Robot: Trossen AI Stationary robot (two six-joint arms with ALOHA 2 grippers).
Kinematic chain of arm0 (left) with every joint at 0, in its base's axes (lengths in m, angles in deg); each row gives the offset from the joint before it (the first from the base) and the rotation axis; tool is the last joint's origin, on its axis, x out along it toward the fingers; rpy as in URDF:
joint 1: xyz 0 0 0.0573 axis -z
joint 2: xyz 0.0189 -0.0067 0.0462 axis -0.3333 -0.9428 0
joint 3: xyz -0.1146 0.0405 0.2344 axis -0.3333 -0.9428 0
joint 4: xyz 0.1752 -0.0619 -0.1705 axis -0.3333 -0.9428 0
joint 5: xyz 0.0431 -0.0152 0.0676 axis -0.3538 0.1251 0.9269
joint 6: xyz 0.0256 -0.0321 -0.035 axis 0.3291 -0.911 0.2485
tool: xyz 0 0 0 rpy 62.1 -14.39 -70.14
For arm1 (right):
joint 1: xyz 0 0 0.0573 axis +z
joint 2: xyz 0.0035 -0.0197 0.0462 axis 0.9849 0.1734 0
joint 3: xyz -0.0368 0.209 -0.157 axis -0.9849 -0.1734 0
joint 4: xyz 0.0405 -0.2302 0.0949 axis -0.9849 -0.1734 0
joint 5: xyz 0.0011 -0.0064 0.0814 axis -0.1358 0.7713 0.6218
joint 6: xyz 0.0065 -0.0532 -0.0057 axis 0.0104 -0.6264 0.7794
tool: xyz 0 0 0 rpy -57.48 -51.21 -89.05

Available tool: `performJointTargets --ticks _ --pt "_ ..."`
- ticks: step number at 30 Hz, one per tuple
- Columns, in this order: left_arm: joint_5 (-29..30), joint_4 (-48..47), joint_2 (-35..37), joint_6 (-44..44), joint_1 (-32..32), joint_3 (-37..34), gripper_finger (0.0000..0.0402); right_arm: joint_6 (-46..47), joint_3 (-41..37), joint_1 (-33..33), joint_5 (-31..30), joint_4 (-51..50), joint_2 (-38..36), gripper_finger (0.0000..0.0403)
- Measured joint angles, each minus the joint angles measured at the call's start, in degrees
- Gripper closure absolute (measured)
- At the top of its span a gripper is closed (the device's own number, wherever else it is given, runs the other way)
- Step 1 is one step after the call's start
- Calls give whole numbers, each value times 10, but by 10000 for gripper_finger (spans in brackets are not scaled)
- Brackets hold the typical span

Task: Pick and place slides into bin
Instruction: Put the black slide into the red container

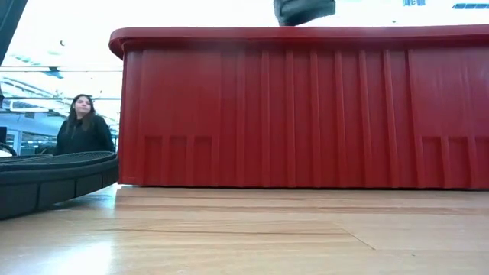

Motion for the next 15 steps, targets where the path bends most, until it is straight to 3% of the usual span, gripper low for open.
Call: performJointTargets --ticks 4,12,15 --pt "1 -7 0 -5 -2 0 214 12 -61 -11 2 59 -36 401" --pt "8 -14 -1 4 -7 -1 230 71 -305 -19 -21 260 -164 401" --pt "9 -17 -1 4 -14 -1 235 86 -369 -19 -38 286 -212 401"
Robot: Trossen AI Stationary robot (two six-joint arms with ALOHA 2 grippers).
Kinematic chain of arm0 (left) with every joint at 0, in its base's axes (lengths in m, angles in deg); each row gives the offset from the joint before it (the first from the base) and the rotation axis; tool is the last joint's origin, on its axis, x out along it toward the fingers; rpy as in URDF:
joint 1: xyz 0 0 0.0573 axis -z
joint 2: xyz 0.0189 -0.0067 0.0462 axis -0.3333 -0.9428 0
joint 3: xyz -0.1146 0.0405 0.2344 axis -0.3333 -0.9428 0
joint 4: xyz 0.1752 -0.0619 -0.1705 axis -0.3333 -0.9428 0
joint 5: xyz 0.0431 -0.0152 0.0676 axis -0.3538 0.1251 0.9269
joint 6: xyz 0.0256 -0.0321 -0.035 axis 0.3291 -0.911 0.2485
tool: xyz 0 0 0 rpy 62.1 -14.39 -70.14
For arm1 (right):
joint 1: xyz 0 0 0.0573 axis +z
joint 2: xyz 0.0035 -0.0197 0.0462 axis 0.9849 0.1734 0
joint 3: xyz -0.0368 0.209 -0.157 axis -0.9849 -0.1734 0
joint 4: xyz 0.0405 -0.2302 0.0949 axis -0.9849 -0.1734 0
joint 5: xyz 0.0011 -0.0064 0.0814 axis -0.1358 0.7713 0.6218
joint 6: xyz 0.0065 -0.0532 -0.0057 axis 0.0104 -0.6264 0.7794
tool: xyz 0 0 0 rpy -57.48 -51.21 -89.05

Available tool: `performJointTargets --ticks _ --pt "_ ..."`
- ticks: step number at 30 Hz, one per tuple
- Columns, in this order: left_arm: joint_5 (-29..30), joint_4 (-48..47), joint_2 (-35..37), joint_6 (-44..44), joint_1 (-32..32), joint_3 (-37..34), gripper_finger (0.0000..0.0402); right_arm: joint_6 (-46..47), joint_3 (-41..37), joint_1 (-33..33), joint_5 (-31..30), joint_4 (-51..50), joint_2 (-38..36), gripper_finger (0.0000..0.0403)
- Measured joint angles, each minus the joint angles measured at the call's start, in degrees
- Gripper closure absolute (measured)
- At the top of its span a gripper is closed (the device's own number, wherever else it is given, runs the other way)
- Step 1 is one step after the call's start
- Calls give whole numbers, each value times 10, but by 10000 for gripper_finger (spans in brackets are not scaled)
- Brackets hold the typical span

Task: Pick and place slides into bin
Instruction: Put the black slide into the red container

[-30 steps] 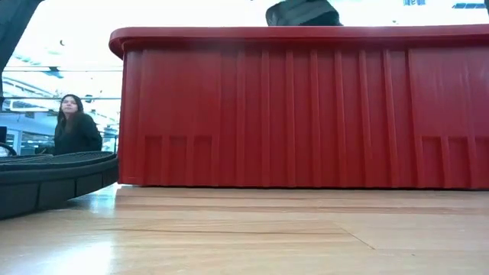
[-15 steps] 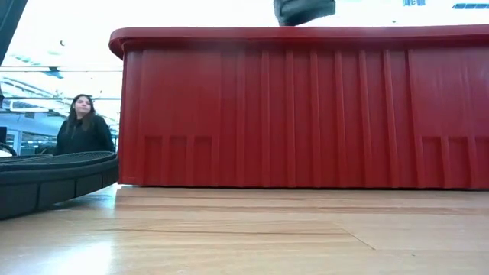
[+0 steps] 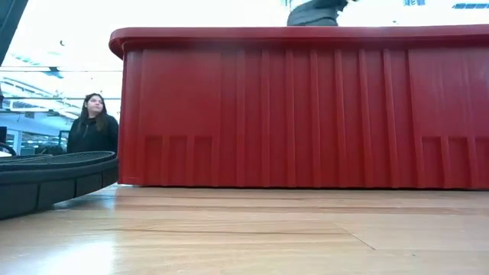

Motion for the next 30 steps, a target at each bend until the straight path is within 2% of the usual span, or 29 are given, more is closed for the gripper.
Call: performJointTargets --ticks 4,7,9,13,23,30 --pt "0 -1 0 0 -6 0 240 -43 -36 -4 -2 -115 -27 401" --pt "0 -1 0 0 -11 0 240 -103 -52 -27 24 -185 -39 401" --pt "0 0 0 0 -15 0 241 -131 -58 -48 47 -195 -45 401" --pt "0 3 -1 -3 -18 0 241 -177 -71 -95 51 -211 -46 401" --pt "0 3 -1 -47 -18 0 241 -267 -156 -197 141 -197 -46 401" --pt "0 2 -1 -75 -18 0 240 -336 -235 -250 135 -198 -46 401"
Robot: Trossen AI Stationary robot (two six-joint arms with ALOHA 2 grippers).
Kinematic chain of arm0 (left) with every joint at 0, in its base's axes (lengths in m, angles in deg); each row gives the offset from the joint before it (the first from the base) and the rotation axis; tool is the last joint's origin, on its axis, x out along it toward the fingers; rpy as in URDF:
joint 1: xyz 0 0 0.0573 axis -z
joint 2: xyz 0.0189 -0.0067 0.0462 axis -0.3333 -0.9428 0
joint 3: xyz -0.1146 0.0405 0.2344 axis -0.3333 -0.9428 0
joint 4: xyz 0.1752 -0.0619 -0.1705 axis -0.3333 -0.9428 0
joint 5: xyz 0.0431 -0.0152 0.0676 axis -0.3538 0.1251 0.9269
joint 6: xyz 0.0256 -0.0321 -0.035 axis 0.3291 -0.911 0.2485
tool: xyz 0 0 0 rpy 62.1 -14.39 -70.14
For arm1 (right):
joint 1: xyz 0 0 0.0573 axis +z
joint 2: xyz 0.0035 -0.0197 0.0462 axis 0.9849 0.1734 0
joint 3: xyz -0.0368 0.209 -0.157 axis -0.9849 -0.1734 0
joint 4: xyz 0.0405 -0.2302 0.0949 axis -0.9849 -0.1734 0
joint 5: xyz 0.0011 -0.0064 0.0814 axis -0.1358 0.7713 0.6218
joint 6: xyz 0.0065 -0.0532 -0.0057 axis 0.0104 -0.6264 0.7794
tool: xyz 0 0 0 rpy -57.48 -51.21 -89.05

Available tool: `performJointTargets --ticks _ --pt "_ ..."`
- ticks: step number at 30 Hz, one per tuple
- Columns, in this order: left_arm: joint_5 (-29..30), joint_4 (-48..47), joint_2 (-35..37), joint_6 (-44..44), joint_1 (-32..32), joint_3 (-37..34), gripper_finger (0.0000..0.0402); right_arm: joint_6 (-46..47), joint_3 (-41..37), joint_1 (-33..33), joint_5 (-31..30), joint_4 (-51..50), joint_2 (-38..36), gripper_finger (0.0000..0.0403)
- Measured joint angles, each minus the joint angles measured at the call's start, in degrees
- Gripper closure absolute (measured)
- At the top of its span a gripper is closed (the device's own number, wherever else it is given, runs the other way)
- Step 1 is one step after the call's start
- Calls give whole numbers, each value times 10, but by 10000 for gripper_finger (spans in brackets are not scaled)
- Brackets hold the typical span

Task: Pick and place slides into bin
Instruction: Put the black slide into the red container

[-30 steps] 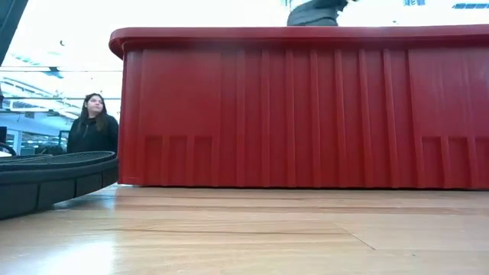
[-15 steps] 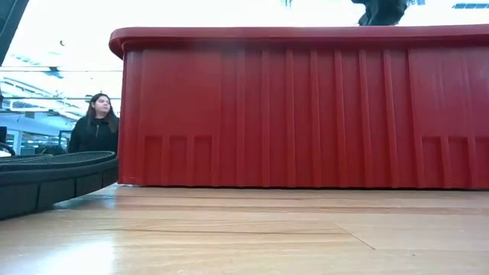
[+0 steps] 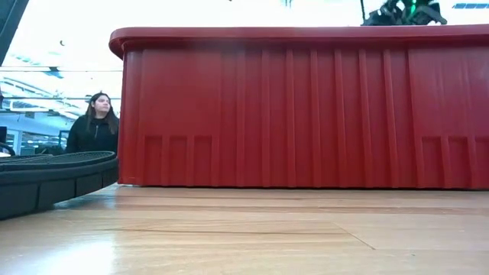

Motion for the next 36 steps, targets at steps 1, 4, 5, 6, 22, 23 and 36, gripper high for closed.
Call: performJointTargets --ticks 1,4,5,6,22,23,36 --pt "1 0 0 -4 0 0 241 -11 -11 -9 -1 2 1 401" --pt "15 -1 0 -14 0 0 240 -23 -35 -29 0 25 6 400" --pt "17 -1 0 -14 0 0 241 -24 -39 -33 3 32 8 400" --pt "19 -1 0 -14 0 0 241 -24 -41 -36 4 40 10 400" --pt "20 1 0 -5 0 0 241 -30 -51 -48 3 49 48 400" --pt "20 1 0 -5 0 0 240 -28 -61 -47 2 54 43 400" --pt "31 2 0 -4 -1 0 241 96 -153 -71 -18 115 3 401"
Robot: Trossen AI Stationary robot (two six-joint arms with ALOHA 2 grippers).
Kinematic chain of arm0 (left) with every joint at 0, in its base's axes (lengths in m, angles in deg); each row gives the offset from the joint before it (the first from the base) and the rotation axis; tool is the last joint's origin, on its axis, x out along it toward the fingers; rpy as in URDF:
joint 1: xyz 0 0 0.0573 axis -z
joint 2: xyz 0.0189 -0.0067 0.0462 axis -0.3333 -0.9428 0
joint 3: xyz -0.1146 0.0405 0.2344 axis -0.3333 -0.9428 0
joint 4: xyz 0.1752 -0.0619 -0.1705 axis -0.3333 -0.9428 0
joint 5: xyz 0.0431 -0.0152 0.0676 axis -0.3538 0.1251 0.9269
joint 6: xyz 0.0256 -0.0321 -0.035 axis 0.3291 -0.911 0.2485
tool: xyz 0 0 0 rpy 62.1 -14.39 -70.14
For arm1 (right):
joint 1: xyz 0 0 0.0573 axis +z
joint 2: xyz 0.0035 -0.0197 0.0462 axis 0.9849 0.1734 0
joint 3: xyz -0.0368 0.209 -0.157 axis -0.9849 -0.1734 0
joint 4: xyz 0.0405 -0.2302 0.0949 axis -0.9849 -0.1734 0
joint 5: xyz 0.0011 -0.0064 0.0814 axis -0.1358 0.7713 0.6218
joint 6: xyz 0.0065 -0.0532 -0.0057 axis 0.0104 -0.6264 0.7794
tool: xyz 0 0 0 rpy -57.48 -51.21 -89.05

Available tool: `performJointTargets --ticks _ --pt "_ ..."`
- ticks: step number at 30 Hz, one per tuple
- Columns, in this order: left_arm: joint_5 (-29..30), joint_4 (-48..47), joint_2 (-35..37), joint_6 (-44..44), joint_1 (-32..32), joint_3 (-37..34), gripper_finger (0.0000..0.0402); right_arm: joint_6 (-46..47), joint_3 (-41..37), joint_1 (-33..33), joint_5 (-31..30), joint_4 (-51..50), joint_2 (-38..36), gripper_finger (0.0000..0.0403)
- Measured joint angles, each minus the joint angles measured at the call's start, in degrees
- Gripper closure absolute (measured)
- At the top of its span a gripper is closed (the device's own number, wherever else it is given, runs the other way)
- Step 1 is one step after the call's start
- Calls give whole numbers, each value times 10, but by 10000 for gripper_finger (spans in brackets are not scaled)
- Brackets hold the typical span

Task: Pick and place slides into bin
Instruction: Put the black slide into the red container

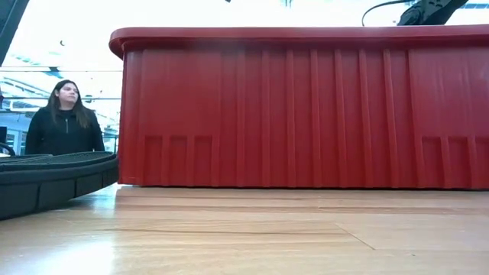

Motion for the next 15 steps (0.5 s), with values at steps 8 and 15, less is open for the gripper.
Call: performJointTargets --ticks 8,15 --pt "0 0 0 -6 0 0 241 -9 1 -15 -90 -5 9 400" --pt "0 0 0 -6 0 0 240 -2 3 -15 -148 -8 10 364"
